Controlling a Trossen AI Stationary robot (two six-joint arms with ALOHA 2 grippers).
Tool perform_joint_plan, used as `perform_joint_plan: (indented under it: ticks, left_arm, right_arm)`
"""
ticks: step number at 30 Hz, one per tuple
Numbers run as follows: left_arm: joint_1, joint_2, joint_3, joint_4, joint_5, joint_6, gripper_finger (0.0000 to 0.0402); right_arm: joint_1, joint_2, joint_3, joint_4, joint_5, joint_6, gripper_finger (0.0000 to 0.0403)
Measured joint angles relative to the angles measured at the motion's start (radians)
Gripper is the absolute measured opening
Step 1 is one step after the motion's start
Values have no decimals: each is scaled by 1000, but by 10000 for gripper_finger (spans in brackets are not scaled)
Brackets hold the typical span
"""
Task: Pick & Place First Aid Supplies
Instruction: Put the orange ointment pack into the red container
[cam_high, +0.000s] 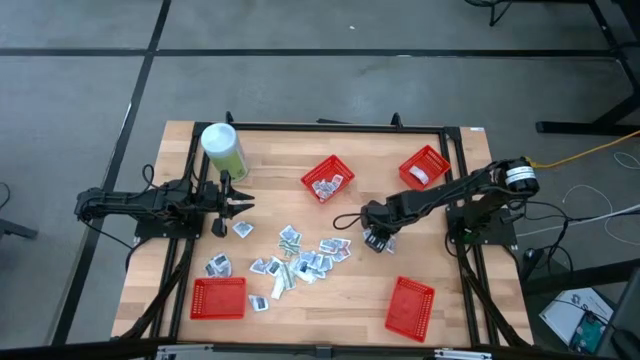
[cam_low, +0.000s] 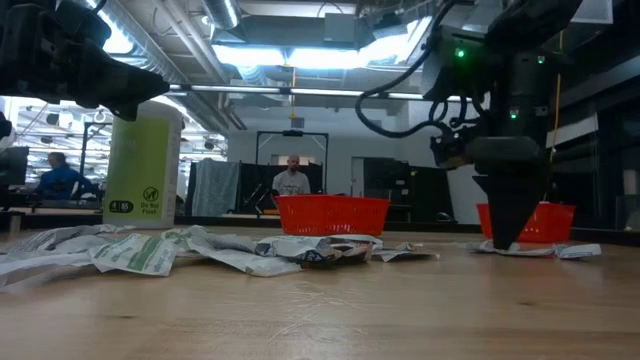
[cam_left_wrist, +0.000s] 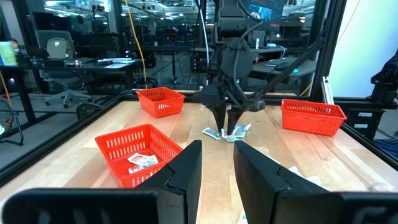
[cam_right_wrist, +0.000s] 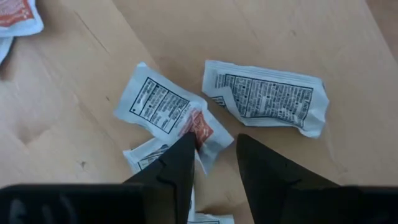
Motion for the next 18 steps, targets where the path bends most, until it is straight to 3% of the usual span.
perform_joint_plan:
  ticks: [6, 14, 18]
  left_arm:
    - [0, 0, 0, 0, 0, 0, 88]
    - [0, 0, 0, 0, 0, 0, 88]
    - [0, 0, 0, 0, 0, 0, 88]
  right_arm:
    - [0, -8, -1, 3, 3, -19, 114]
    - [0, -22, -3, 18, 5, -48, 19]
    - [0, -23, -3, 18, 4, -51, 12]
